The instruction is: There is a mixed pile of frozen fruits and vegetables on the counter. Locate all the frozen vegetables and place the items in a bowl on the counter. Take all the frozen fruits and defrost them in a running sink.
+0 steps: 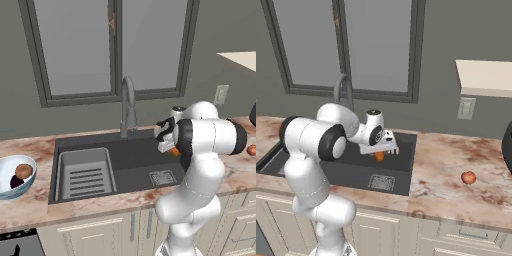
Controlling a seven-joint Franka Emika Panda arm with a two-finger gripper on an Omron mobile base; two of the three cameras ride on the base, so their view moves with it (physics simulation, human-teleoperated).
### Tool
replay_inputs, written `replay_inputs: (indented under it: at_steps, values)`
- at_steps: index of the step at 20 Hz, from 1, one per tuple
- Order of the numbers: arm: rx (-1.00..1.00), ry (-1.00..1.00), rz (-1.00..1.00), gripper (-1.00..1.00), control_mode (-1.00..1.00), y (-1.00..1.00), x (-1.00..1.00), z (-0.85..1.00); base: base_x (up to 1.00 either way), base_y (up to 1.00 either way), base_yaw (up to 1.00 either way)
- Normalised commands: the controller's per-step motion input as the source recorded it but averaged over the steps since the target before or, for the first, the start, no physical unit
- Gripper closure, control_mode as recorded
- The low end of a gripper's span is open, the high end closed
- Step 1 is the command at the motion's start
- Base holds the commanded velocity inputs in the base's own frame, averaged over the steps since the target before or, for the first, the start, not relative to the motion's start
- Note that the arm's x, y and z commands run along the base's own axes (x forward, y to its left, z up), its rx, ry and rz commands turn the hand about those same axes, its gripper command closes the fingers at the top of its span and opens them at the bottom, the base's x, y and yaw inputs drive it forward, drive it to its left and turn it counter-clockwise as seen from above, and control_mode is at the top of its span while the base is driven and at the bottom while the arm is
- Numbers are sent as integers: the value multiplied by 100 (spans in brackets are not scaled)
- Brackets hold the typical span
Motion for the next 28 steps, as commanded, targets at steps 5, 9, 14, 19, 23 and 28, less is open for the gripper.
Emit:
replay_inputs:
  at_steps: [5,9,14,19,23,28]
  values:
    - [-1,-4,0,100,-100,46,0,-35,0,0,0]
    - [-2,-3,0,100,-100,43,7,-49,0,0,0]
    - [0,1,-1,100,-100,31,17,-64,0,0,0]
    - [0,4,0,100,-100,8,39,-68,0,0,0]
    - [0,5,0,100,-100,0,35,-66,0,0,0]
    - [0,8,0,100,-100,3,35,-53,0,0,0]
